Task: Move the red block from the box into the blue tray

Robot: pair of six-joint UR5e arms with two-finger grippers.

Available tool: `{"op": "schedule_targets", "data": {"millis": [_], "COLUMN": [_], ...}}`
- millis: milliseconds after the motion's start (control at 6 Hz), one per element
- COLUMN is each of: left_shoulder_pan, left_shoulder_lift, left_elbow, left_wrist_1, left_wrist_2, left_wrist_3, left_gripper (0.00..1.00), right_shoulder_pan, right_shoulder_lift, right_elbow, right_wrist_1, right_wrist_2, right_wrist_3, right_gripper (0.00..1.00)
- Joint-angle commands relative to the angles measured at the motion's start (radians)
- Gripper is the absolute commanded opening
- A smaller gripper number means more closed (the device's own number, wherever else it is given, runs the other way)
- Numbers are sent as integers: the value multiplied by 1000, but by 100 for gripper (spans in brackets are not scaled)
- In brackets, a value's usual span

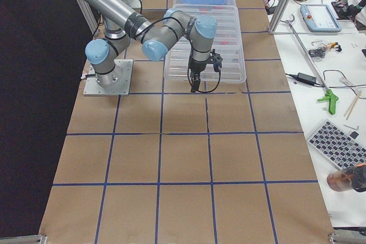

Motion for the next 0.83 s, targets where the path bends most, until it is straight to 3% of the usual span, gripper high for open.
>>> {"op": "schedule_targets", "data": {"millis": [0, 167, 333, 667], "left_shoulder_pan": [-9, -9, -7, -15], "left_shoulder_lift": [-41, -45, -55, -153], "left_elbow": [2, 2, -2, 11], "left_wrist_1": [54, 57, 68, 158], "left_wrist_2": [0, -1, -4, 0], "left_wrist_3": [100, 112, 117, 111], "left_gripper": [97, 97, 97, 97], "right_shoulder_pan": [85, 166, 242, 386], "right_shoulder_lift": [-69, -101, -109, -98], "right_elbow": [-24, -44, -109, -212], "right_wrist_1": [9, 43, 157, 309], "right_wrist_2": [28, 28, 33, 110], "right_wrist_3": [92, 180, 309, 477], "right_gripper": [100, 100, 100, 100]}}
